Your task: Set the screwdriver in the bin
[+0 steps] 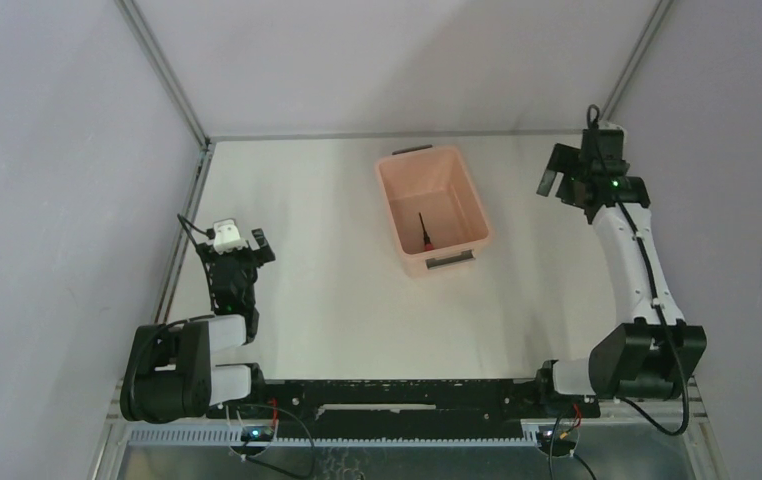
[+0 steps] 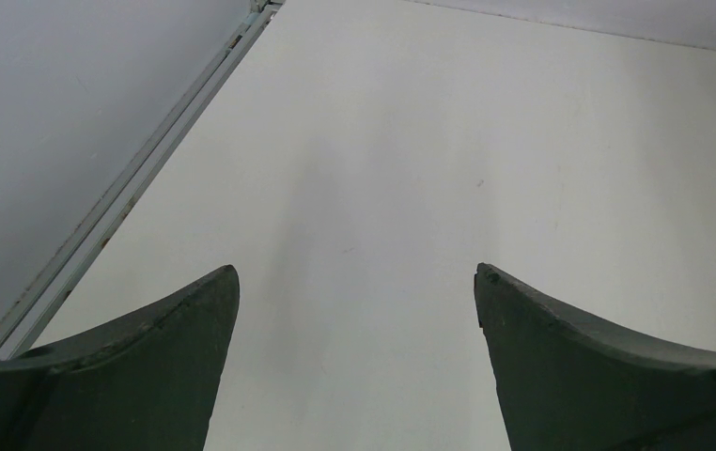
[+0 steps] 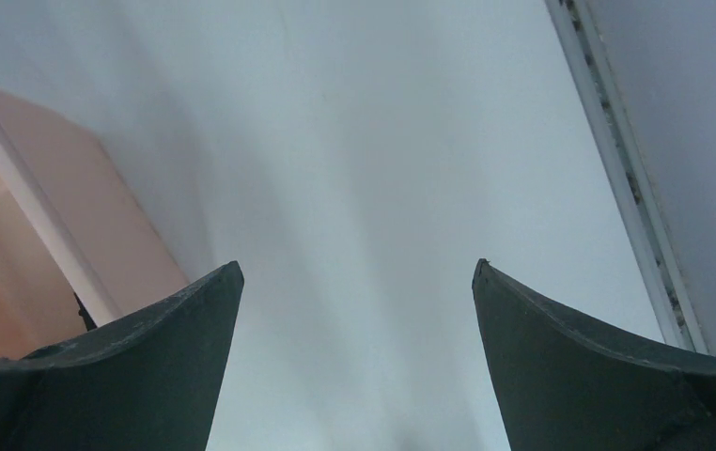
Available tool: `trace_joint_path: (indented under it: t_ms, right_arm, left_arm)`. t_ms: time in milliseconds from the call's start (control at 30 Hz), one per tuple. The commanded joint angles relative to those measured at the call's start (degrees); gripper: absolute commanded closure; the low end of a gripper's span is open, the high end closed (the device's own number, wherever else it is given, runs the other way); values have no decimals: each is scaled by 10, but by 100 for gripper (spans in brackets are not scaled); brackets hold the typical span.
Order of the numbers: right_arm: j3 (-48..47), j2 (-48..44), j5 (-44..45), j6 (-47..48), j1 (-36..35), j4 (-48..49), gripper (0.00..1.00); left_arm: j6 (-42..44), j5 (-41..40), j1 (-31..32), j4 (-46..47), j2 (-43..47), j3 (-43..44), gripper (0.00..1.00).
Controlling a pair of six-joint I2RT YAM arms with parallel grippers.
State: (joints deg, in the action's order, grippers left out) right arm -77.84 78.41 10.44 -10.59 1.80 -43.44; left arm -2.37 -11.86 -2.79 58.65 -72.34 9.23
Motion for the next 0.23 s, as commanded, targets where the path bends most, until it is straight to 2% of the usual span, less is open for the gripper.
trace_joint_path:
  t_ms: [0,200]
  right_arm:
    - [17,-44,-58,31,36,39,0]
    - [72,-89,-118,1,82,105,0]
  left_arm:
    - [11,-4,1,16,3,19,0]
    - [11,-4,1,16,3,18,0]
